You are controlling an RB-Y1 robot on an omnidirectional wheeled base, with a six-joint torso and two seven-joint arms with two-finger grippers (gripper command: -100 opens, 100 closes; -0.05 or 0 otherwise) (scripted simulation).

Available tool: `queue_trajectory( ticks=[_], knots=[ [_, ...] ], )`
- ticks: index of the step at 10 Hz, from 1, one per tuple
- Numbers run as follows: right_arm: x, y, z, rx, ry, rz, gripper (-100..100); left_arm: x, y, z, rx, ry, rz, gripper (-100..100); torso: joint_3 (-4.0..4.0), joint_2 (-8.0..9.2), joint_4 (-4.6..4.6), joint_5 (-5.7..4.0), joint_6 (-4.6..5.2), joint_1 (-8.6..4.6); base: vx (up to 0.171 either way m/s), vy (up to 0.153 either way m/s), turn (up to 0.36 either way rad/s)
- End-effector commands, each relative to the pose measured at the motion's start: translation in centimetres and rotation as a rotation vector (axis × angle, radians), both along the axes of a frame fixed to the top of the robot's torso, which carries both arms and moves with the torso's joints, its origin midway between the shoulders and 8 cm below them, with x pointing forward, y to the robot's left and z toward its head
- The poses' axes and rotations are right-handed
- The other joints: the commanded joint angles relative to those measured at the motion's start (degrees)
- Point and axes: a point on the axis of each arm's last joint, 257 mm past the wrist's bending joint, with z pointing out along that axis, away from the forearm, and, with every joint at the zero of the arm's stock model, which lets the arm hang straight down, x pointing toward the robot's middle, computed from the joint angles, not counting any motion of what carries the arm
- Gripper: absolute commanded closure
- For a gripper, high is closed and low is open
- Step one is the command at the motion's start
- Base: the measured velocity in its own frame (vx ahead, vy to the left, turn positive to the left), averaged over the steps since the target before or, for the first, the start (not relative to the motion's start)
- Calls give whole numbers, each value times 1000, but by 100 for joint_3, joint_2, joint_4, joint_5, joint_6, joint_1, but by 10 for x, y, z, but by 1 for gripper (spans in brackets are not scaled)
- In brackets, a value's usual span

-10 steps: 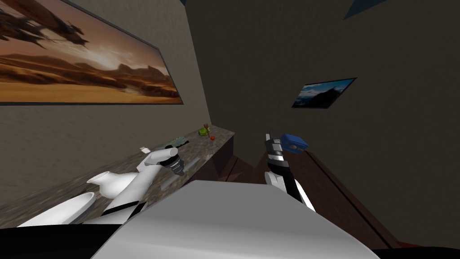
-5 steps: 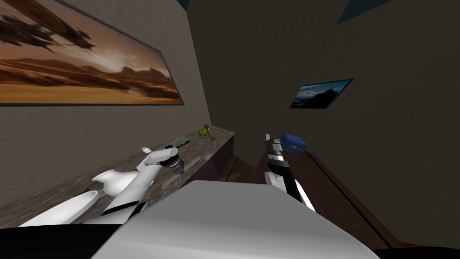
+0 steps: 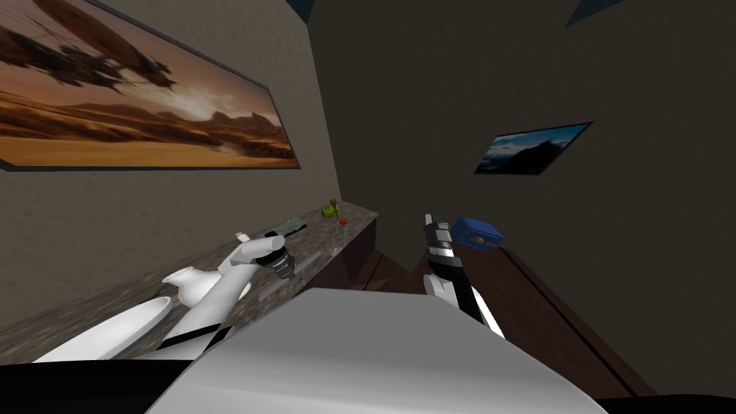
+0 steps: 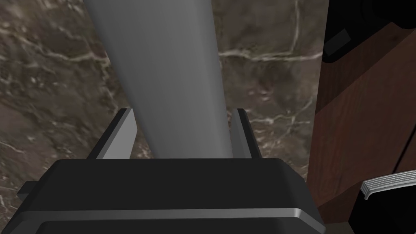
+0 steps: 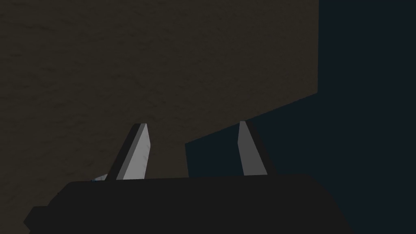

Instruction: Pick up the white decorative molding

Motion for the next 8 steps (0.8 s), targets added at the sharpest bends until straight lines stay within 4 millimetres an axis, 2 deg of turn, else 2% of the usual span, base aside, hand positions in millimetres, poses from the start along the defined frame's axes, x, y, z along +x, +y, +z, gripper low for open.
queue_trajectory(
  ticks=[1,7,8],
  knots=[
    [0,0,0,0,0,0,0,-2,-5,4,-1,1,-16,100,0,0,0,0,0,0,59,-1,72],
    [0,0,0,0,0,0,0,-9,-19,15,0,1,-59,100,3,5,2,-3,3,-2,52,2,85],
    [0,0,0,0,0,0,0,-9,-19,15,0,2,-60,0,7,12,3,-2,5,-2,0,0,0]
  ],
)
